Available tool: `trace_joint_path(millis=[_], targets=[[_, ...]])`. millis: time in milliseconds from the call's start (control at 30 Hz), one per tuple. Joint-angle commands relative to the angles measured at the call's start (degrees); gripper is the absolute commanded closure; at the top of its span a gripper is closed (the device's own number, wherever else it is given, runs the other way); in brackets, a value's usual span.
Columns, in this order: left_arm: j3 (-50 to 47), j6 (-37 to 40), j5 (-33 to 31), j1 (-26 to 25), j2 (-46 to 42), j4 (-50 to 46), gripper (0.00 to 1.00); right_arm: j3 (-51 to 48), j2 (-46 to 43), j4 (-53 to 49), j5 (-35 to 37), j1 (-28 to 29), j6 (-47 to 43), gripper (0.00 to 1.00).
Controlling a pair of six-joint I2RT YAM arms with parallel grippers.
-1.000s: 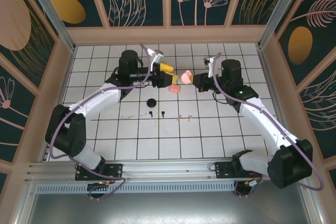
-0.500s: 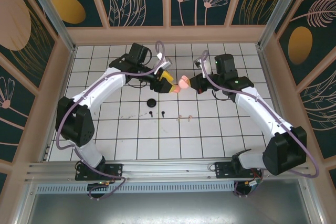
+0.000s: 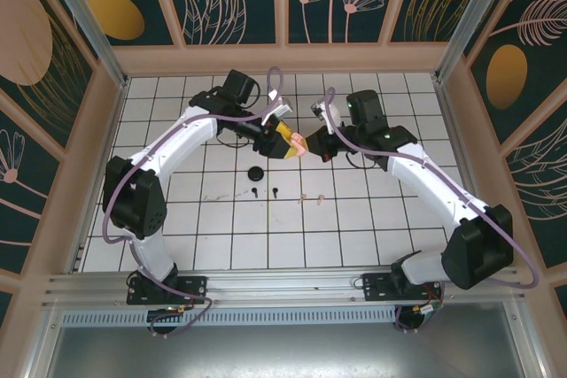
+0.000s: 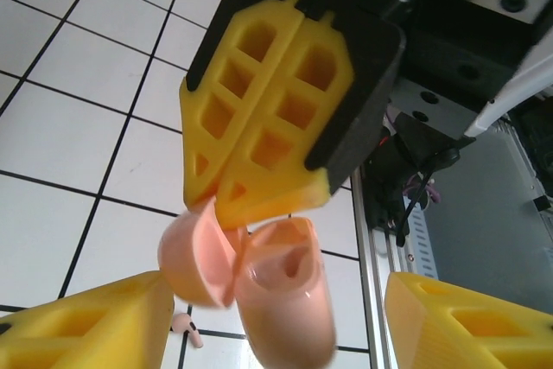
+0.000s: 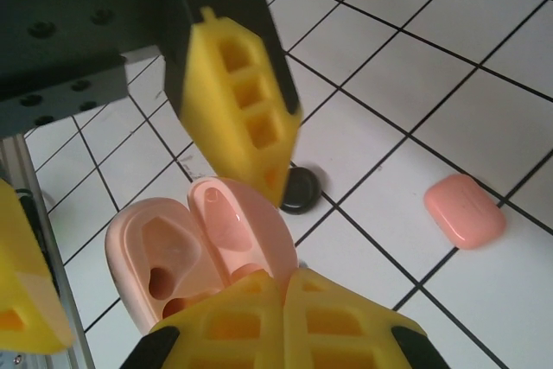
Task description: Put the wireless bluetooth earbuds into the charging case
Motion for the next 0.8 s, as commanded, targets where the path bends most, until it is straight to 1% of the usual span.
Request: trace_joint_path(millis=[0,400,600,767], targets=[[1.92,2.20,3.04,0.17,1.41,-2.13,0.36,2.16,1.25,0.63,0.16,0.96,-0.61,1.00],[1.52,4.65,3.68,0.17,1.46,-3.99,0.44,2.20,2.14,1.61,1.63,1.46,-0.20,1.00],[1.40,4.86,4.26,0.34,1.01,-3.72,0.55,1.72,1.96,1.43,2.33,1.39,-0.33,1.00],[1.48,4.50,5.32,0.43,1.11,-3.20,0.58,1.68,1.79,1.78,2.45,1.34,-0.06,1.00]])
